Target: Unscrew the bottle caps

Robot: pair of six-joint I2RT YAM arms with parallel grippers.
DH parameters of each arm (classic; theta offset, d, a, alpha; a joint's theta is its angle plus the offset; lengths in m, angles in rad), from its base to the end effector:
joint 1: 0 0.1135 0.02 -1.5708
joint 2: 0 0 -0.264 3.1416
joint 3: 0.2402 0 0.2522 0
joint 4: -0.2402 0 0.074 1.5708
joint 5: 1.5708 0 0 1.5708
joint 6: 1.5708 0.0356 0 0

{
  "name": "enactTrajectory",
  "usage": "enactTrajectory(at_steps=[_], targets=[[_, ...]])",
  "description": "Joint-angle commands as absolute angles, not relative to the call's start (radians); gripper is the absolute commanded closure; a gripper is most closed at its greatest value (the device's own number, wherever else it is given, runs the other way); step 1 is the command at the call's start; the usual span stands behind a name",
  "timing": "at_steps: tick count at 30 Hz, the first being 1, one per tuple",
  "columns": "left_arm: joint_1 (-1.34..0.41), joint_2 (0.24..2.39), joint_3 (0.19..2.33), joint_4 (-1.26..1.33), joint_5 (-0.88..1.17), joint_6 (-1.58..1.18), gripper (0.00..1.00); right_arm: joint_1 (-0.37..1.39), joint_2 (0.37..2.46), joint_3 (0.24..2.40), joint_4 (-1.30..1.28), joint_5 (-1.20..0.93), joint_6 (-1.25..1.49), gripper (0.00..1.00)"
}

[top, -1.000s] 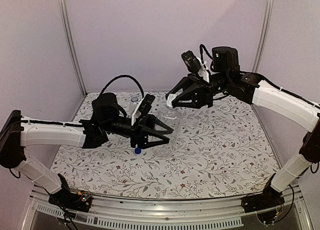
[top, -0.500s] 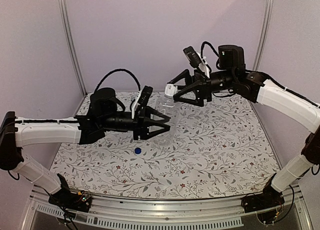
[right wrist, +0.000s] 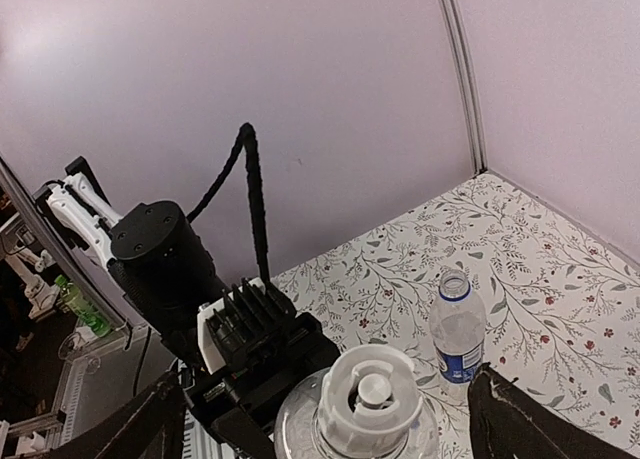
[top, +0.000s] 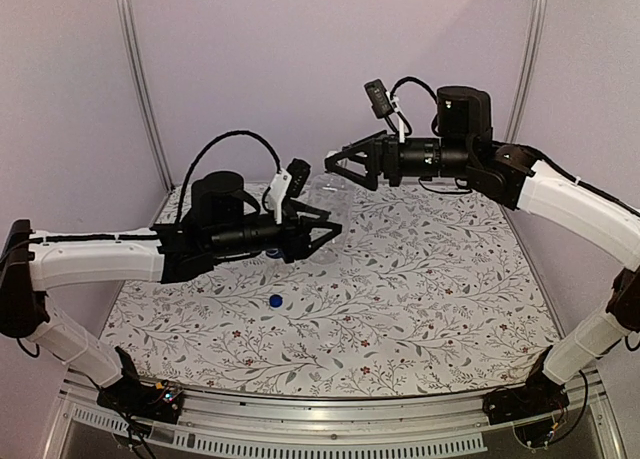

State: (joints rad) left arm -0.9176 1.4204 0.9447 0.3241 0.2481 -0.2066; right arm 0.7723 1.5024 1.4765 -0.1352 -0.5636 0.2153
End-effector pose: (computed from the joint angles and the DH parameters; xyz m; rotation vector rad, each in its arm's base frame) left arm 0.1954 -0.2697 0.2993 0.8175 1.6410 -1.0267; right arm 0.2383 0.2586 0.4138 -0.9267 1.6186 1.1918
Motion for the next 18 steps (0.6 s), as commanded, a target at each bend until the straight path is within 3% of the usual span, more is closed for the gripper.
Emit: enactTrajectory(at_steps=[1, 12, 18], targets=[[-0.938, 1.446, 0.982, 0.312, 0.17, -0.211, 0.75, 0.786, 1.524, 1.504, -0.125, -0.44, 0.276, 0.04], [-0.948, 1.462, 0.994, 0.308, 0.145, -0.207, 0.76, 0.799, 1.575, 1.543, -0.153, -0.389, 0.291, 0.16], [-0.95, 1.462, 0.993, 0.304, 0.133, -0.202, 0.76, 0.801, 1.581, 1.542, -0.149, -0.394, 0.293, 0.3]])
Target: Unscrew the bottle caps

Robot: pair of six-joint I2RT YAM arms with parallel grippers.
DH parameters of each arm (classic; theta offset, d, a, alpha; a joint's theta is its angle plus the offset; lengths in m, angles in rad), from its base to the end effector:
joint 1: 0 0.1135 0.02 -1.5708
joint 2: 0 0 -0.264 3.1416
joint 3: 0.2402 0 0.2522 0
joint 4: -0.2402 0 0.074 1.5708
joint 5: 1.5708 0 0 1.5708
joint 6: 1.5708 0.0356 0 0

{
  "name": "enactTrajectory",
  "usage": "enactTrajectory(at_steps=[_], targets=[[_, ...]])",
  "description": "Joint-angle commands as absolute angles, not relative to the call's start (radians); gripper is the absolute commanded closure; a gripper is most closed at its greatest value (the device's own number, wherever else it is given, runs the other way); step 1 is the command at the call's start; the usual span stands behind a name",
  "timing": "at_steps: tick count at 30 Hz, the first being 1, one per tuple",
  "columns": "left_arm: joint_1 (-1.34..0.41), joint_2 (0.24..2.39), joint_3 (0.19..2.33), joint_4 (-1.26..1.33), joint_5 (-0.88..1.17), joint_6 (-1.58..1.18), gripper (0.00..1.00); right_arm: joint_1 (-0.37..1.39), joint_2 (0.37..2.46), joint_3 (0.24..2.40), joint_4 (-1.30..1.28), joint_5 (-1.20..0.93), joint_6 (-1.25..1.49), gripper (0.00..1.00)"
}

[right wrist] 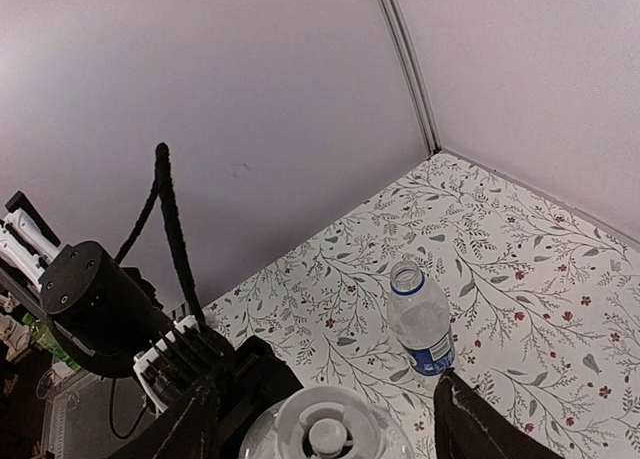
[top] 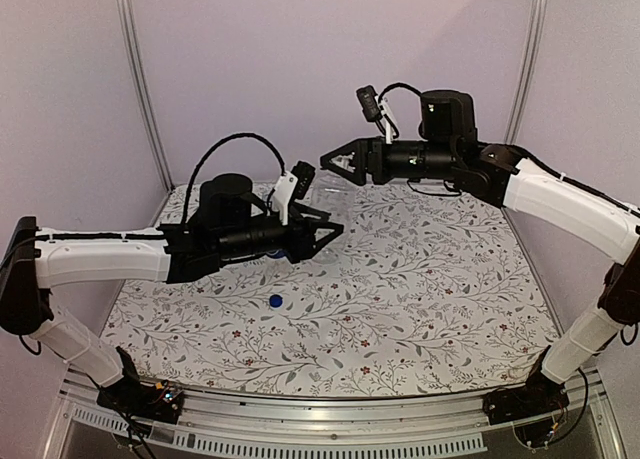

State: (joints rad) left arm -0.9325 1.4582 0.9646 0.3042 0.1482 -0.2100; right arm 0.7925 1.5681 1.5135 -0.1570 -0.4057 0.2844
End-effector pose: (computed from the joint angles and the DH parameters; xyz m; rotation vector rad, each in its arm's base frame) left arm 0.1994 -0.2776 0.2920 0.7626 1.6960 -0.9454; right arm 0.2508 0.2744 0.4016 -0.7771 1.7461 1.1141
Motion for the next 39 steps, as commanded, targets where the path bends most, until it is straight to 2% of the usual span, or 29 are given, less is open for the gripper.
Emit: enactTrajectory(at_steps=[1, 4, 11, 23, 28, 35, 39], targets=[[-0.95, 1.462, 0.993, 0.301, 0.131, -0.2, 0.77, 0.801, 1.582, 1.541, -0.148, -0.399, 0.293, 0.33], [-0.951, 1.461, 0.99, 0.299, 0.125, -0.198, 0.77, 0.802, 1.584, 1.54, -0.146, -0.404, 0.293, 0.44], [-0.952, 1.446, 0.984, 0.295, 0.116, -0.193, 0.77, 0.802, 1.591, 1.536, -0.148, -0.414, 0.293, 0.52], [-0.951, 1.413, 0.962, 0.298, 0.12, -0.173, 0.78, 0.802, 1.579, 1.524, -0.146, -0.444, 0.269, 0.94], [-0.947, 1.379, 0.947, 0.309, 0.214, -0.132, 0.77, 0.789, 1.553, 1.513, -0.14, -0.582, 0.167, 0.99], [-0.904, 1.321, 0.912, 0.347, 0.628, -0.113, 0.76, 0.779, 1.503, 1.468, -0.167, -0.939, -0.074, 0.98], [-0.889, 1.313, 0.911, 0.36, 0.792, -0.127, 0.75, 0.77, 1.481, 1.441, -0.172, -1.117, -0.159, 0.98]])
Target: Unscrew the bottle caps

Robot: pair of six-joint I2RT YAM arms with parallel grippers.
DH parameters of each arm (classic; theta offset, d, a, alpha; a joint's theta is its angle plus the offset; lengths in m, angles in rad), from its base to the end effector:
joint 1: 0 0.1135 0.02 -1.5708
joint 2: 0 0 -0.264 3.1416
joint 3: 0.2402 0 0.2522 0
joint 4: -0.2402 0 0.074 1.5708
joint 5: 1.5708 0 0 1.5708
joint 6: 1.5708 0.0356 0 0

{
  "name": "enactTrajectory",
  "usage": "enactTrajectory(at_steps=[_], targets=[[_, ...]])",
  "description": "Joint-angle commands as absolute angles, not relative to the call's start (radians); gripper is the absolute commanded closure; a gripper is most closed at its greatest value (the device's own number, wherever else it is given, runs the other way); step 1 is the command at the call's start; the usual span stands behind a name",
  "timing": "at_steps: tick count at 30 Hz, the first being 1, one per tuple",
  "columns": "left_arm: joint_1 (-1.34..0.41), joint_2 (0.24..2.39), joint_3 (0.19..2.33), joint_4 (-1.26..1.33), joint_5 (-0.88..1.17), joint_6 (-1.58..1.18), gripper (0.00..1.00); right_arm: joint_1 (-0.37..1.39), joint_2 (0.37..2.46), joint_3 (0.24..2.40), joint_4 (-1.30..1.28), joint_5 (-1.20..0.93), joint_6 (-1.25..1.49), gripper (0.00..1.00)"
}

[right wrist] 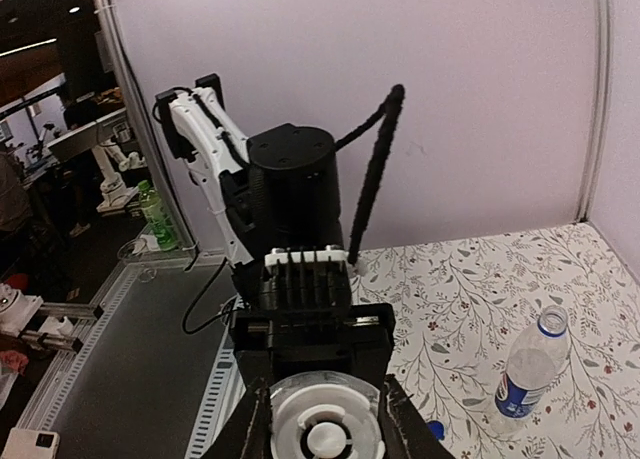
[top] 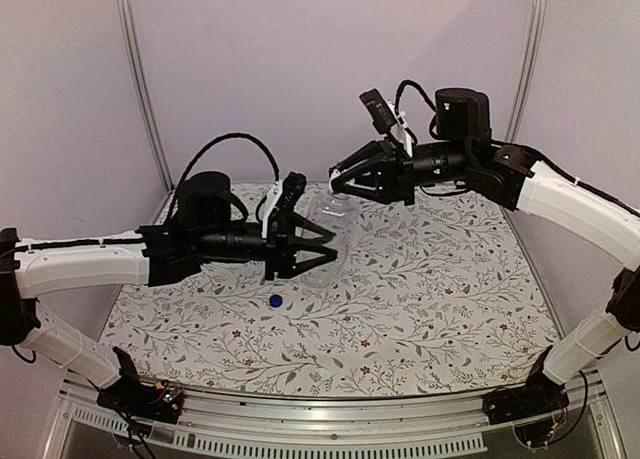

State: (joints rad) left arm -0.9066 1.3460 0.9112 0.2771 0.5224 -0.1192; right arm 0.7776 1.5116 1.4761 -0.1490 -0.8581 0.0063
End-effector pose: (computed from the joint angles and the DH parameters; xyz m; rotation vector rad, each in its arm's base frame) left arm 0.1784 -0.2567 0.3056 1.0797 1.5188 -1.1841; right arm 0.2283 0.2626 0.4105 -1.2799 1.3773 1.3007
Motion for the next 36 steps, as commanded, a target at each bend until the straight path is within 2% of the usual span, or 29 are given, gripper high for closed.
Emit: enactTrajectory(at_steps=[1, 4, 6, 11, 14, 22, 25, 29, 36], targets=[[-0.887, 1.315, 0.909, 0.368, 0.825, -0.132, 0.75, 0.765, 1.479, 1.442, -0.173, -1.158, -0.168, 0.97], [-0.883, 1.327, 0.91, 0.398, 0.914, -0.158, 0.76, 0.762, 1.497, 1.453, -0.17, -1.263, -0.175, 0.94], [-0.882, 1.339, 0.915, 0.414, 0.954, -0.169, 0.76, 0.762, 1.512, 1.461, -0.169, -1.297, -0.174, 0.86], [-0.883, 1.351, 0.923, 0.413, 0.945, -0.172, 0.76, 0.762, 1.525, 1.465, -0.168, -1.264, -0.154, 0.76], [-0.883, 1.351, 0.925, 0.399, 0.903, -0.161, 0.76, 0.761, 1.519, 1.465, -0.169, -1.215, -0.141, 0.67], [-0.883, 1.346, 0.938, 0.309, 0.639, -0.117, 0.76, 0.761, 1.464, 1.464, -0.152, -0.951, -0.026, 0.19], [-0.891, 1.352, 0.942, 0.302, 0.528, -0.12, 0.76, 0.761, 1.445, 1.458, -0.129, -0.832, 0.056, 0.08], [-0.914, 1.364, 0.95, 0.291, 0.349, -0.122, 0.76, 0.763, 1.42, 1.442, -0.08, -0.665, 0.157, 0.03], [-0.951, 1.381, 0.97, 0.28, 0.168, -0.13, 0.76, 0.783, 1.441, 1.448, -0.092, -0.398, 0.248, 0.01]])
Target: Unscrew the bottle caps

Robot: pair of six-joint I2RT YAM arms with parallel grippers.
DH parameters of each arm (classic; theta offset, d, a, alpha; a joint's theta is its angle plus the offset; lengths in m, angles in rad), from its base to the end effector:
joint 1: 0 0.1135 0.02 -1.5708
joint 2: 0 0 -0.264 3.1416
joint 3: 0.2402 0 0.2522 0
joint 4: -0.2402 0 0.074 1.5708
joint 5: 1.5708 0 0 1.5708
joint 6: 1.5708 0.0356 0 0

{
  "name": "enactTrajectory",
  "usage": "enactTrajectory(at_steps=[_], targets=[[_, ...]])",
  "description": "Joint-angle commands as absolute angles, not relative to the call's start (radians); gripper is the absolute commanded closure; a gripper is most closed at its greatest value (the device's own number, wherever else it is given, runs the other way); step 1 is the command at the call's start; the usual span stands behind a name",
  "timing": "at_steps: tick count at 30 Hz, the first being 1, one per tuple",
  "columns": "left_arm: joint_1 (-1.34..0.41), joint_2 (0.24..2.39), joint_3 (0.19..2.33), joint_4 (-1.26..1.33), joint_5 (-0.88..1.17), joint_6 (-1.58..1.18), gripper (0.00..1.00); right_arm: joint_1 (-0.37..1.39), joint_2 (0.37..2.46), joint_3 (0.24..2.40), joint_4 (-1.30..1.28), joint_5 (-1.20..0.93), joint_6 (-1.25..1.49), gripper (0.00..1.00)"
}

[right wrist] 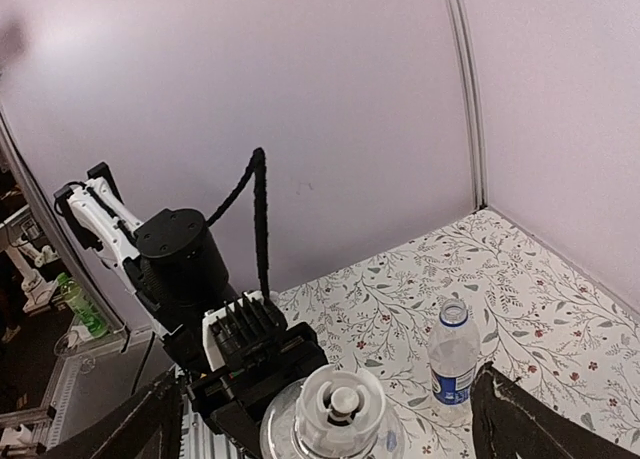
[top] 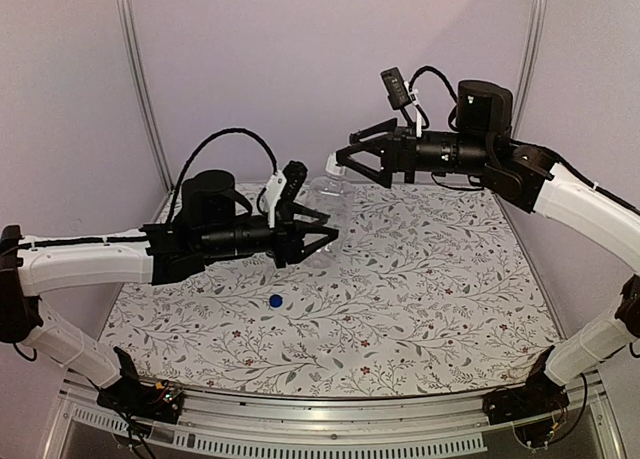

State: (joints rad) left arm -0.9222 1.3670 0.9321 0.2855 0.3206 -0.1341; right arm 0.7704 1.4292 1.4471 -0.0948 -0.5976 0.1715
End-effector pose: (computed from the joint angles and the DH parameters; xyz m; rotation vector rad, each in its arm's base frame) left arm 0.1847 -0.2623 0.3072 0.9291 1.5773 -1.0397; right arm 0.2227 0.2440 0.4313 -0.9706 1.4904 1.1881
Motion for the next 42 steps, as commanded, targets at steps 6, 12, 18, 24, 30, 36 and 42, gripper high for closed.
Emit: enactTrajectory(at_steps=[6, 12, 18, 24, 30, 36, 42], targets=[[-0.975, 1.391, 0.992, 0.257, 0.062, -0.121, 0.76, 0.8, 1.474, 1.466, -0.077, -0.378, 0.276, 0.03], [-0.982, 1.398, 0.994, 0.258, 0.028, -0.119, 0.76, 0.81, 1.512, 1.494, -0.082, -0.372, 0.298, 0.1], [-0.989, 1.405, 0.996, 0.257, 0.02, -0.114, 0.76, 0.812, 1.549, 1.504, -0.066, -0.42, 0.305, 0.25], [-0.991, 1.404, 0.994, 0.252, 0.011, -0.105, 0.76, 0.811, 1.56, 1.508, -0.063, -0.439, 0.298, 0.44], [-0.993, 1.399, 0.99, 0.249, 0.006, -0.101, 0.76, 0.811, 1.56, 1.505, -0.056, -0.475, 0.29, 0.67], [-0.994, 1.382, 0.983, 0.243, 0.075, -0.076, 0.76, 0.811, 1.545, 1.484, -0.062, -0.515, 0.239, 0.94], [-0.982, 1.345, 0.982, 0.222, 0.267, -0.037, 0.74, 0.795, 1.48, 1.425, -0.062, -0.619, 0.123, 1.0]])
